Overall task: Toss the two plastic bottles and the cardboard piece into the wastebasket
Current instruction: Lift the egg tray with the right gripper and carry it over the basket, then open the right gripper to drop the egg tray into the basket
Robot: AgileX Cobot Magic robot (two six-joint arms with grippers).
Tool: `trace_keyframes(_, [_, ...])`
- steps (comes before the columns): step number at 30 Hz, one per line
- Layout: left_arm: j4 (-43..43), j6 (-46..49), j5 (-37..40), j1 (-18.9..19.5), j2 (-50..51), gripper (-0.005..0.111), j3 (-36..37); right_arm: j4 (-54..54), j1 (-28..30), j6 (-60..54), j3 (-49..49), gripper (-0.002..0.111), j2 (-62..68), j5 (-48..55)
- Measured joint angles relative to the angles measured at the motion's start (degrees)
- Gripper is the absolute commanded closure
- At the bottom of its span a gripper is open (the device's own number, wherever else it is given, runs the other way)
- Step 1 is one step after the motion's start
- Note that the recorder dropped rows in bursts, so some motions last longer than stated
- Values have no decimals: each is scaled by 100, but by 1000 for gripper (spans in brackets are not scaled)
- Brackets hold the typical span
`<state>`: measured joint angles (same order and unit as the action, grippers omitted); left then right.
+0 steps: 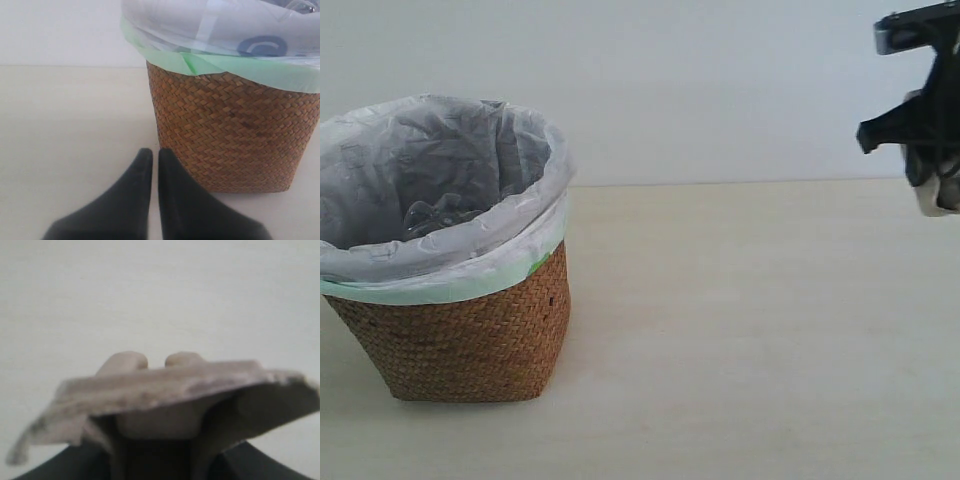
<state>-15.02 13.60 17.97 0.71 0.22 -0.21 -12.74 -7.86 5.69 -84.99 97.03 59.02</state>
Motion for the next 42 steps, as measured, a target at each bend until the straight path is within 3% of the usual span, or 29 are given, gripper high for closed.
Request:
trace_keyframes(9, [0, 0, 0, 0, 0, 103, 0, -276, 786, 0, 0, 107, -87, 356])
trace_keyframes(18, [0, 0, 0, 0, 0, 103, 0, 137, 796, 44, 337, 107, 21, 57])
trace_keyframes(24, [0, 0, 0, 0, 0, 103, 0, 677, 14, -1, 371, 107, 389, -404])
trace_keyframes(27, [0, 0, 0, 0, 0, 103, 0, 1711, -1121, -569, -111, 97, 609, -916])
trace_keyframes(28, [0, 0, 0, 0, 0, 103, 0, 2090, -1309, -762, -313, 78, 643, -966])
trace_keyframes(29, [0, 0, 0, 0, 0, 103, 0, 3154, -1758, -1209, -944, 68, 705, -1083])
trace_keyframes(30, [0, 0, 0, 0, 0, 103, 0, 3656, -1960, -1352, -1309, 39, 737, -1145])
trace_keyframes(31, [0, 0, 0, 0, 0, 103, 0, 4392, -2285, -1467, -1972, 29, 774, -1333])
trace_keyframes(35, [0, 0, 0, 0, 0, 103, 0, 4870, -2789, -1178, -3376, 36, 865, -1762])
trace_keyframes(40, [0, 0, 0, 0, 0, 103, 0, 3414, -2690, -279, -3468, 37, 1036, -1207])
trace_keyframes(42, [0, 0, 0, 0, 0, 103, 0, 2840, -2568, 23, -3468, 45, 1036, -905])
